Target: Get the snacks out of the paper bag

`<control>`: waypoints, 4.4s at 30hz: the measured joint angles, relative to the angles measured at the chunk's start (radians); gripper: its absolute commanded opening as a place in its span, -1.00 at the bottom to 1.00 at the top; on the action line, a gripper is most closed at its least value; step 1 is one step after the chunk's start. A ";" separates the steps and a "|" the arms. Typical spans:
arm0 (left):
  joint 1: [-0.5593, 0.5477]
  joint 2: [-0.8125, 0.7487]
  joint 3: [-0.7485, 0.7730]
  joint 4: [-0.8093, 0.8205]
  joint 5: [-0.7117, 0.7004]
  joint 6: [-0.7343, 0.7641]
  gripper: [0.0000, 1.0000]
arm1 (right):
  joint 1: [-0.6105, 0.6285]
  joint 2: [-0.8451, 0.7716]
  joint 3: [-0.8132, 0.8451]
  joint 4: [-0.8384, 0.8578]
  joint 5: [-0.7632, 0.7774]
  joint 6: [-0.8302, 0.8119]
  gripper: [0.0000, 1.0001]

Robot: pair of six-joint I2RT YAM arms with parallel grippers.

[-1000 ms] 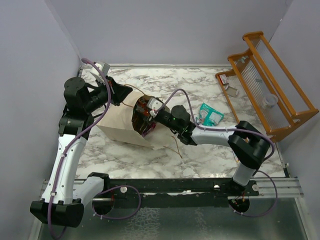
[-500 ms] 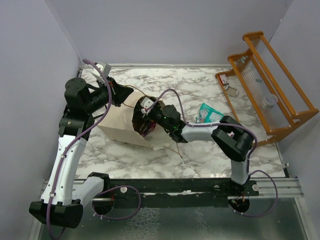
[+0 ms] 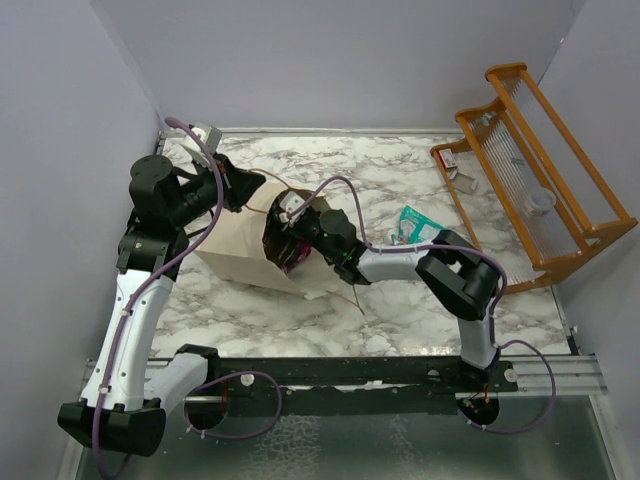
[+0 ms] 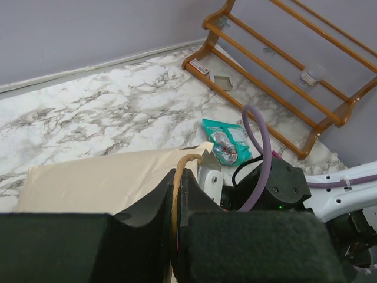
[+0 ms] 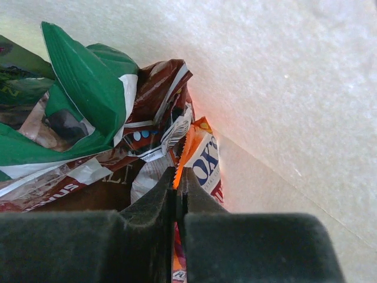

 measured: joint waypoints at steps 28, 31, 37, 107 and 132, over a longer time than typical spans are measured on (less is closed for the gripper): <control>-0.002 -0.006 -0.016 0.002 -0.097 -0.013 -1.00 | -0.001 -0.600 -0.259 -0.458 -0.162 0.383 -0.97; -0.002 -0.006 -0.016 0.002 -0.109 -0.013 -1.00 | -0.001 -0.739 -0.311 -0.462 -0.172 0.386 -0.97; -0.002 -0.006 -0.016 0.002 -0.119 -0.005 -1.00 | -0.001 -0.937 -0.368 -0.462 -0.153 0.387 -0.97; -0.056 -0.046 -0.081 0.026 -0.115 0.052 -1.00 | -0.401 -0.626 -0.291 -0.772 0.236 0.459 0.11; -0.056 -0.059 -0.081 0.039 -0.116 0.066 -1.00 | -0.285 -0.847 -0.512 -0.327 -0.502 0.927 0.07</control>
